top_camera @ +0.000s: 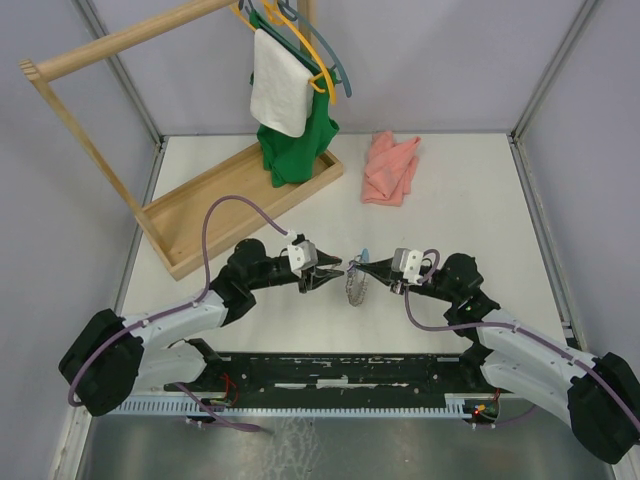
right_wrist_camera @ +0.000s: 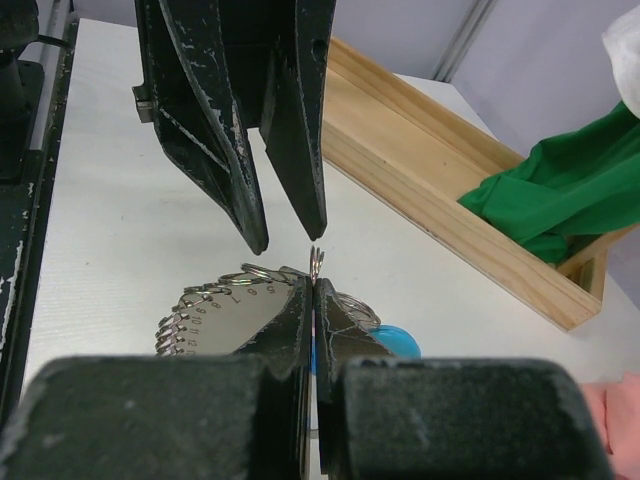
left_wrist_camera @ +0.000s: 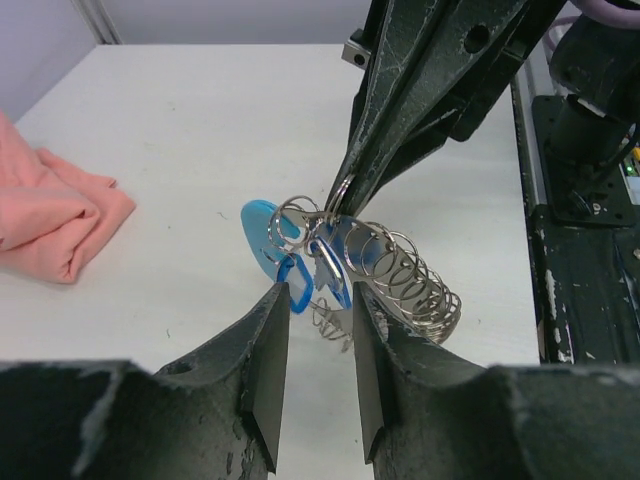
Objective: Put the keys on the keyring
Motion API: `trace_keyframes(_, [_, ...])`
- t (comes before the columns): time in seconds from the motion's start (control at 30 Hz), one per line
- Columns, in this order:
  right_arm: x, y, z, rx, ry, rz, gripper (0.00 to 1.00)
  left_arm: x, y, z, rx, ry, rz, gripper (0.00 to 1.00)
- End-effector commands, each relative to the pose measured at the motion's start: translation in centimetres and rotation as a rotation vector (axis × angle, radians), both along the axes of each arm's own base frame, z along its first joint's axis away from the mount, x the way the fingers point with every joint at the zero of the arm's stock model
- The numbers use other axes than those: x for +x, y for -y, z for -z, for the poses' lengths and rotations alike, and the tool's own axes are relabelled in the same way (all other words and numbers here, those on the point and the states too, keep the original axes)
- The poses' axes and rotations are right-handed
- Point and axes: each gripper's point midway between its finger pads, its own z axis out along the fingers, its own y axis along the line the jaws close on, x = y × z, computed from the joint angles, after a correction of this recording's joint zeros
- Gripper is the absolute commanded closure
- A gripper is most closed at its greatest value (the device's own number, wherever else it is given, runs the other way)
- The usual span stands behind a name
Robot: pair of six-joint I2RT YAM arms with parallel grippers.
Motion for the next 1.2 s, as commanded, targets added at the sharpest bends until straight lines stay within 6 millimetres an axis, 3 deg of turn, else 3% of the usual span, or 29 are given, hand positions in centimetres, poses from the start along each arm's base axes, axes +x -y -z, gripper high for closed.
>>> trace_keyframes(0.0, [0.4, 0.0, -2.5, 0.055, 0.072, 0.017, 0.99, 0.6, 0.2, -2.8, -0.116, 0.051, -0.035, 0.61])
trace_keyframes(1.0, [0.7, 0.2, -0.8, -0.009, 0.042, 0.031, 0.99, -0.9, 0.3, -4.3, -0.224, 0.156, 0.042, 0.6])
trace_keyframes(1.17, [0.0, -0.1, -1.4, 0.005, 0.048, -0.008, 0.99, -0.8, 0.7, -4.2, -0.219, 0.166, 0.058, 0.61])
